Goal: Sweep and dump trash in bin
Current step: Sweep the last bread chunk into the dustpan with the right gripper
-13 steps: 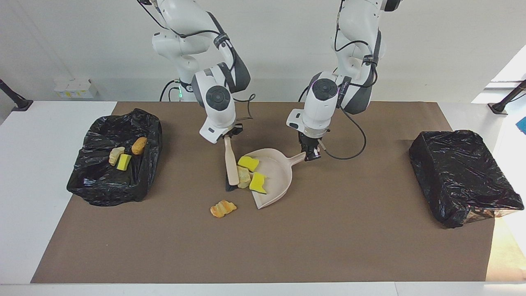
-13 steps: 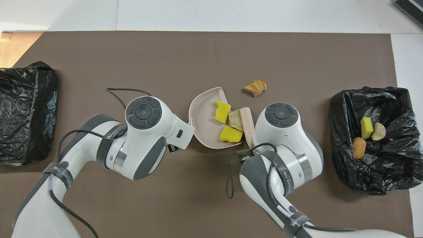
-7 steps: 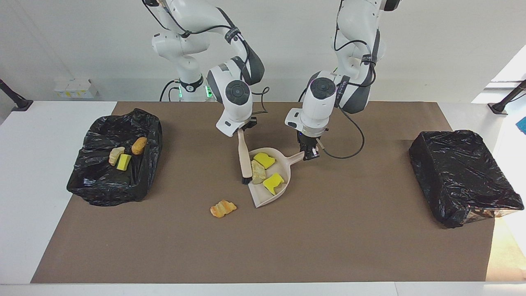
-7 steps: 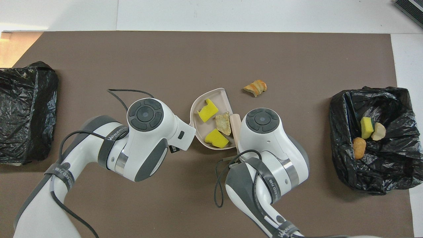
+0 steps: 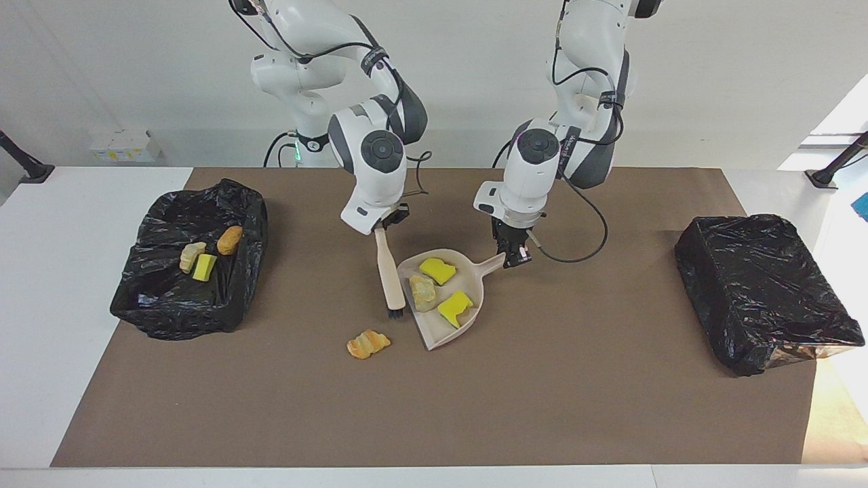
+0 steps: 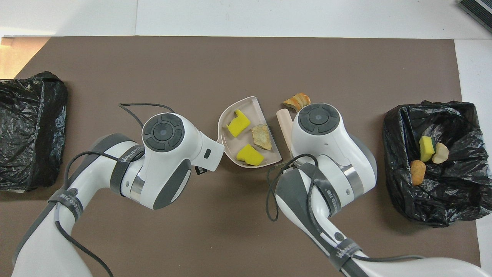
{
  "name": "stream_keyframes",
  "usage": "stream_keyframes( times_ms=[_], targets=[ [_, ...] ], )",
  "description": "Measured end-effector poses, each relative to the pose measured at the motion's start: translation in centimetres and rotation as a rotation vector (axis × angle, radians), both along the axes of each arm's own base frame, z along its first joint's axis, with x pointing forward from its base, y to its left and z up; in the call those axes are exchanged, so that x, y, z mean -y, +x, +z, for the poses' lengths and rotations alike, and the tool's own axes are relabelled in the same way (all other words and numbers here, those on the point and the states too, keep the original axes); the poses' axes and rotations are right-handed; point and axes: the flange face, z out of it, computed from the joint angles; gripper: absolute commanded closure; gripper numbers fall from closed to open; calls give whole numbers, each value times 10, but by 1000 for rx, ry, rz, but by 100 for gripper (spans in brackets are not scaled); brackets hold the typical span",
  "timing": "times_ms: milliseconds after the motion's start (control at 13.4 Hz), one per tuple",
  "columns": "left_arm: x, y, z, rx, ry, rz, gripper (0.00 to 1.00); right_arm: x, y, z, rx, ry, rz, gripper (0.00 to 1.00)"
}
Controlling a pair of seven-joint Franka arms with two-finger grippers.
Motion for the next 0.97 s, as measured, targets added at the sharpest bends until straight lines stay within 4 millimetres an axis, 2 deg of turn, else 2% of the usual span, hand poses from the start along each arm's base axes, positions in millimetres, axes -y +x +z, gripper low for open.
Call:
stream_keyframes(
  times_ms=[223,521,596,745,968],
  targets=[
    [-4,2,-1,-1,1,26,100,21,41,7,62,-42,51,100],
    [-3,1,-1,-3,1,39,100,91,87,-16,50,-21,160,100],
    [-3,1,-1,-3,1,40,100,103,94,-24,54,-31,174,100],
    [-3,1,-1,-4,1,44,100,111,107,-34,57,-36,172,100],
    [-2,0,-2,-5,1,48,100,95,108,-41,43,6,158,100]
  ],
)
